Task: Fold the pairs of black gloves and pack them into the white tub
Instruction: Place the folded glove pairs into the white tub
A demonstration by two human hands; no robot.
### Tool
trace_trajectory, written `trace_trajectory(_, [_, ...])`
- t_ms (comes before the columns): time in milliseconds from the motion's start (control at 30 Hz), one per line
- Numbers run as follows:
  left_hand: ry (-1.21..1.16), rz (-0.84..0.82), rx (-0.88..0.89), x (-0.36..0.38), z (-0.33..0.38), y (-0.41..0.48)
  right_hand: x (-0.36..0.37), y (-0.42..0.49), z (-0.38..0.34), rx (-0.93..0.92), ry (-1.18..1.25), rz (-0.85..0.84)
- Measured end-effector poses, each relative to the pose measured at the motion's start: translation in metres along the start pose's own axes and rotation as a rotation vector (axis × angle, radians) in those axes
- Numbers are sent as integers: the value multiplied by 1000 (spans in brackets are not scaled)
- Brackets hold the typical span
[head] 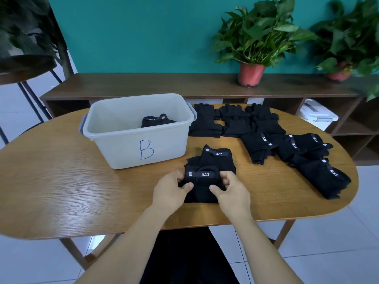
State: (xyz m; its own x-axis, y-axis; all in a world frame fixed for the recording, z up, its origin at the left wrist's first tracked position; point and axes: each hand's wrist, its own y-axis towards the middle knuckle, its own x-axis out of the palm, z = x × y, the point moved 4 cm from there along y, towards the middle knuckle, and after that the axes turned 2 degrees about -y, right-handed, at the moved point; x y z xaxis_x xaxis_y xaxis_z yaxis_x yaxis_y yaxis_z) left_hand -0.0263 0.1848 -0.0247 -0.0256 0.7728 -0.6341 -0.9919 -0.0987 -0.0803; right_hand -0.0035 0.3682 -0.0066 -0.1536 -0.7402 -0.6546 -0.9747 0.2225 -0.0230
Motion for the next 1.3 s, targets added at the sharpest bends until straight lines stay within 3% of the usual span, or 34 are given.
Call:
trace_trajectory(367, [-297, -51, -32, -26, 22, -7, -11, 2, -5, -3, 420, -4])
trace_trajectory(633, [-461, 53, 99, -130, 105, 7, -69, 44, -125, -246, 456, -59])
trace_trajectory(800, [-398, 141, 45, -190, 114, 44, -51, 97, -192, -326, 378, -182])
trace_trajectory(967, [-396, 101, -73, -205, 79, 90, -10, 145, -212, -336, 184, -288])
trace_trajectory(1300, [-309, -163, -237, -184, 23, 137, 24, 170, -208, -404, -265, -485])
